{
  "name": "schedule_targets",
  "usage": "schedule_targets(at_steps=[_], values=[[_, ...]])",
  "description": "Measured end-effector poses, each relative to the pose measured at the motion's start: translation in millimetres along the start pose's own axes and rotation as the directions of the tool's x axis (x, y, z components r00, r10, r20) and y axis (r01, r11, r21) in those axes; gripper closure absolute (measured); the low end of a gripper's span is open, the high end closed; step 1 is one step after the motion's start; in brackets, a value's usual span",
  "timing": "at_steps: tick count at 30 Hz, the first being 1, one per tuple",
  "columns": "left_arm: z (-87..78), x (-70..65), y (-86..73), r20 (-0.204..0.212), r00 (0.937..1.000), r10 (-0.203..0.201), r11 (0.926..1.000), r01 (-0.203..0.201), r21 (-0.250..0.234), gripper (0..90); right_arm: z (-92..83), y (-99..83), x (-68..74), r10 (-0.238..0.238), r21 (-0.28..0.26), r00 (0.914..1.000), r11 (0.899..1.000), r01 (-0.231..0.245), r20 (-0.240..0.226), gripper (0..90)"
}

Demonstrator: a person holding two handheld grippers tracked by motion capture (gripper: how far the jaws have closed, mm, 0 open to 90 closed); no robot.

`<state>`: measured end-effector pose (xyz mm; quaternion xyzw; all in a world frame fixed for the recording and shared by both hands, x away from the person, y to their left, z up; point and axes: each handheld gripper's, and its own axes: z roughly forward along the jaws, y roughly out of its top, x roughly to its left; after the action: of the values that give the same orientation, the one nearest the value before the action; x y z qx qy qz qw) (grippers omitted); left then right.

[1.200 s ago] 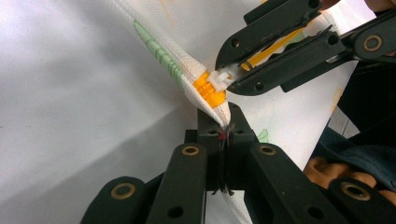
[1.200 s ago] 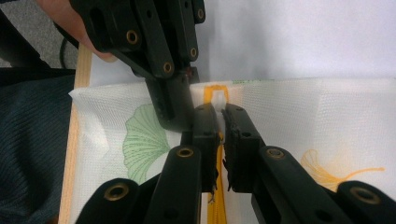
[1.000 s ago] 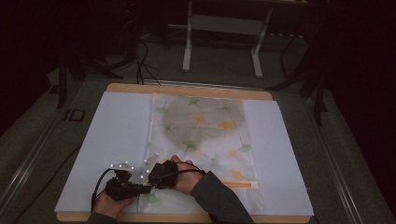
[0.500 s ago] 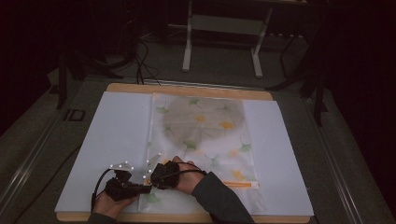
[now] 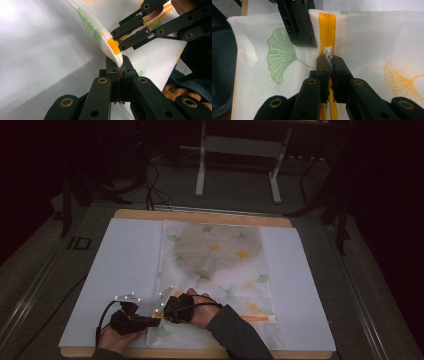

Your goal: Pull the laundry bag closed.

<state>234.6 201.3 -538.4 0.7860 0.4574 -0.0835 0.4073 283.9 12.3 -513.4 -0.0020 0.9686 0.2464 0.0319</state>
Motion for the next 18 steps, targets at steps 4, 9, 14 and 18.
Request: schedule_targets(at_steps=[4,9,14,18], values=[[-0.6,0.5,-0.1,0.002,1.0000,0.000,1.0000,0.000,-0.003,88.6,-0.7,0.1,0.4,-0.004,0.008,1.0000,1.000,0.004,0.004,85.6],[-0.9,0.6,-0.1,0.001,1.0000,-0.001,1.0000,0.001,-0.005,88.6,-0.4,-2.2,-0.1,0.004,0.008,1.0000,1.000,-0.004,0.001,85.7],[-1.8,0.8,-0.2,0.002,1.0000,-0.005,0.9999,0.005,-0.011,88.6,-1.4,-4.0,0.0,0.010,0.010,0.9999,1.000,-0.010,0.002,85.8],[-2.1,1.1,-0.3,0.003,1.0000,-0.004,0.9999,0.004,-0.010,88.6,-1.5,-5.2,0.4,0.012,0.012,0.9999,1.000,-0.012,0.007,86.0]])
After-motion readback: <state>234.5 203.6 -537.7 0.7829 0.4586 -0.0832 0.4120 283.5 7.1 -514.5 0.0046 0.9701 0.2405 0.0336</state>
